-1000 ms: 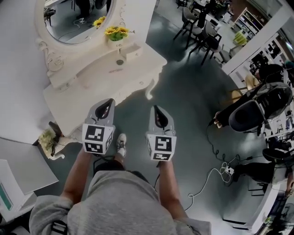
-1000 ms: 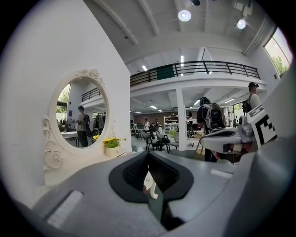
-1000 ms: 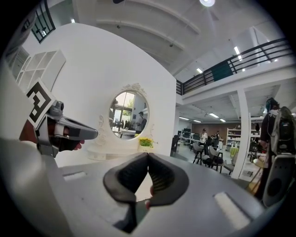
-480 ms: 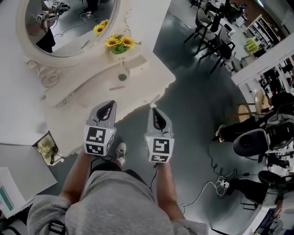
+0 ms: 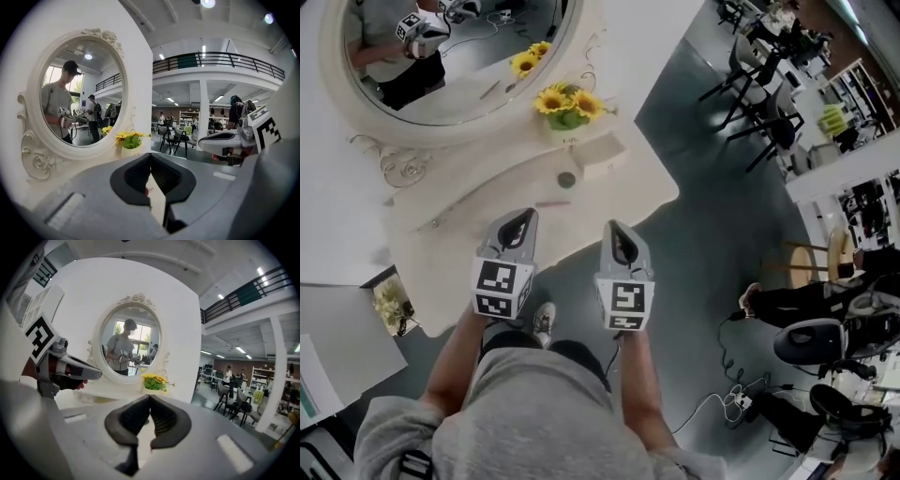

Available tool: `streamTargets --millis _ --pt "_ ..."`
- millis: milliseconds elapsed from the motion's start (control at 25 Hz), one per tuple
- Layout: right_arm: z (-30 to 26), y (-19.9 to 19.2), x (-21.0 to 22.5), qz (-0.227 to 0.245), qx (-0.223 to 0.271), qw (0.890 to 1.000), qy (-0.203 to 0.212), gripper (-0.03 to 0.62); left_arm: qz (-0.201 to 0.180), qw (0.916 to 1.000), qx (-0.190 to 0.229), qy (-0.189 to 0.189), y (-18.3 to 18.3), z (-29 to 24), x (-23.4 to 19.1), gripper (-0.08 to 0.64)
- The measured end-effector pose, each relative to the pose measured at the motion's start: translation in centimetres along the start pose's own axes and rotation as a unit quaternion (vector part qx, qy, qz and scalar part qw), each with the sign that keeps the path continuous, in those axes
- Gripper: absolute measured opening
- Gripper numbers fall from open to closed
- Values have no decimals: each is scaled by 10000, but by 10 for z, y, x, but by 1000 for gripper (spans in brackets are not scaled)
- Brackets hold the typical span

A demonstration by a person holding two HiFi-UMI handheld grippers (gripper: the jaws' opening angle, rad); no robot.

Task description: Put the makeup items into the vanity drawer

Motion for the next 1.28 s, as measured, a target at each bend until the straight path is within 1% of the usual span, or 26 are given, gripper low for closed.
streamTargets --millis 240,360,480,640,760,840,920,1000,1080,1120,1160,1280 --pt "-48 -3 -8 343 -229 9983 403 3 197 9995 -77 233 -10 -18 -30 11" --pt "-67 -8 -12 609 -324 9954 664 3 245 9989 -133 370 -16 -23 -36 11" --pt "-83 -12 -17 785 -438 9913 959 3 292 9977 -192 588 -24 -23 -43 11" --pt "-114 -11 -19 1023 -514 9835 1399 3 482 9941 -218 951 -33 -33 -56 11" --pt "-143 -20 -12 1263 -517 9724 1895 3 598 9890 -296 1320 -40 -46 -61 11" --pt "-160 -30 -13 1441 -620 9619 2241 3 692 9841 -414 1582 -48 -51 -66 11" --pt "-172 -41 -20 1682 -828 9488 2541 3 873 9785 -513 1799 -58 -51 -72 11" --pt "-184 -52 -26 1955 -991 9337 2830 3 1058 9726 -616 1979 -68 -53 -78 11" --pt "-195 -63 -31 2226 -1117 9163 3136 3 1145 9672 -721 2148 -76 -56 -81 11" --pt "-200 -70 -34 2368 -1198 9056 3310 17 1165 9650 -754 2227 -79 -58 -82 11" --pt "-204 -78 -36 2525 -1294 8931 3490 63 1189 9628 -784 2298 -82 -59 -82 11" --pt "-213 -102 -44 3023 -1590 8514 3980 77 1305 9558 -913 2471 -92 -58 -81 11"
Point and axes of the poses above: the fingertips, and each gripper's own axes: z backward along the fingers, x to its right, y out of its top, the point moved 4 cm from there along z, backward along the fingers, and after that the axes turned 4 degrees about y, right-handed, at the moved point
